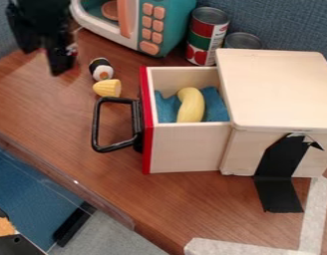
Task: Close the drawer
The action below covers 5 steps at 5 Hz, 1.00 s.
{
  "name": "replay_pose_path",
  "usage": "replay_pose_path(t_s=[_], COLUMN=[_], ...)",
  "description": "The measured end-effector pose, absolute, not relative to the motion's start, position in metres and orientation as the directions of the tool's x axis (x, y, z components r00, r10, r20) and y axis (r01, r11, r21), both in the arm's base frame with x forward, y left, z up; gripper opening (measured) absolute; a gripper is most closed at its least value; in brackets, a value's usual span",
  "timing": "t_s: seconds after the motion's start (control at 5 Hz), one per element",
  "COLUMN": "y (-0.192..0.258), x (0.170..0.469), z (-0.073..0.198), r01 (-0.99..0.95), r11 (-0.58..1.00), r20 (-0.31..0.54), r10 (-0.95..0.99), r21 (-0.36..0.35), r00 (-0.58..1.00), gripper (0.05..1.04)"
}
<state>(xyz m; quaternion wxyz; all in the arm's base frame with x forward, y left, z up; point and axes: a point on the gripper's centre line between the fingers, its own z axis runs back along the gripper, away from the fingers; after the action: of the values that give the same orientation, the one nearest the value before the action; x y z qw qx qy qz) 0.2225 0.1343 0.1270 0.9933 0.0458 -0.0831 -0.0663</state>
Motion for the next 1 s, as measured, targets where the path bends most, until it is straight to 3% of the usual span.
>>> replay_pose_path(t_s=[0.2,0.4,0.6,1.0], y=[0.141,0.151,0.159,0.144], x=[0.214,0.205,0.202,0.193], z=[0.131,0.128,0.119,0.075], r01=[0.257,0.400,0.534,0.718], r11=[0.960,0.910,0.829,0.679], r20=[0.206,0.168,0.153,0.094], r10=[-0.276,-0.413,-0.557,-0.733], r21=[0.116,0.105,0.166,0.154], r00=[0.939,0.895,0.817,0.674], gripper=[1.001,1.001,1.001,1.001])
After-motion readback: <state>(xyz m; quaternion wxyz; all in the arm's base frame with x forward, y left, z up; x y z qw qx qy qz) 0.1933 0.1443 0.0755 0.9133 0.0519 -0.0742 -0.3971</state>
